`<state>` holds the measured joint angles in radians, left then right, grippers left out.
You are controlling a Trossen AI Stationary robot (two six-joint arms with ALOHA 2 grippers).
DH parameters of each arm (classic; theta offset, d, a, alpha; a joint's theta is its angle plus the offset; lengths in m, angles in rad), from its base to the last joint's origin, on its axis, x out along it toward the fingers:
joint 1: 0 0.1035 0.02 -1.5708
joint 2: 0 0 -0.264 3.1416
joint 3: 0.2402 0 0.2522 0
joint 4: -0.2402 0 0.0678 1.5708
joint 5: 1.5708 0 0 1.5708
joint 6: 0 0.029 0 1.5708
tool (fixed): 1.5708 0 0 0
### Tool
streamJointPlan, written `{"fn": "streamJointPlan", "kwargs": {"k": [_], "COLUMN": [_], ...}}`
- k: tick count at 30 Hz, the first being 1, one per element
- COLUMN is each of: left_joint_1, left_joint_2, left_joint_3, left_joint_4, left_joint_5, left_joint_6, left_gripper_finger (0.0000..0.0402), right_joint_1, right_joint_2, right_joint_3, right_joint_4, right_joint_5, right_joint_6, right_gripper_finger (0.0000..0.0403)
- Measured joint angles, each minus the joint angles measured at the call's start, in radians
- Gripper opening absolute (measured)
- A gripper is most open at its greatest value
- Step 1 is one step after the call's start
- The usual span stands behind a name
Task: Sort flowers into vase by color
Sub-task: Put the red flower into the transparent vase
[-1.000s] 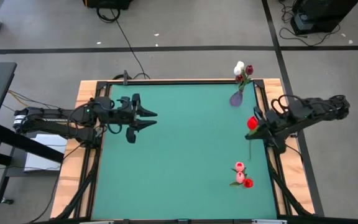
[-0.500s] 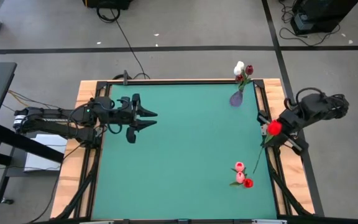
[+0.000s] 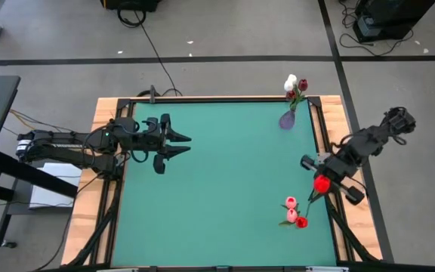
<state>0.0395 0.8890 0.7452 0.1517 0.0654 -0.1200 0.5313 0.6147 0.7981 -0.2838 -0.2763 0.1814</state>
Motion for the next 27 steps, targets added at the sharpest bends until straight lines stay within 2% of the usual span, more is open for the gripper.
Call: {"fn": "streamJointPlan", "kwargs": {"k": [6,13,21,27], "left_joint_1": [0.0,0.0,0.0,0.0], "left_joint_2": [0.0,0.0,0.0,0.0], "left_joint_3": [0.0,0.0,0.0,0.0], "left_joint_4": [0.0,0.0,0.0,0.0], "left_joint_5": [0.0,0.0,0.0,0.0], "left_joint_6": [0.0,0.0,0.0,0.0], "left_gripper_finger": [0.0146,0.0146,0.0146,0.0146], "right_joint_1": [0.078,0.117,0.142,0.149], "right_joint_2": [0.001,0.032,0.048,0.036], "right_joint_3": [-0.059,-0.077,-0.077,-0.071], "right_joint_4": [0.041,0.043,0.041,0.042], "right_joint_5": [0.1,0.126,0.098,0.023], "right_joint_6": [-0.018,0.063,0.178,0.391], "right_gripper_finger": [0.0022,0.0093,0.0176,0.0197]}}
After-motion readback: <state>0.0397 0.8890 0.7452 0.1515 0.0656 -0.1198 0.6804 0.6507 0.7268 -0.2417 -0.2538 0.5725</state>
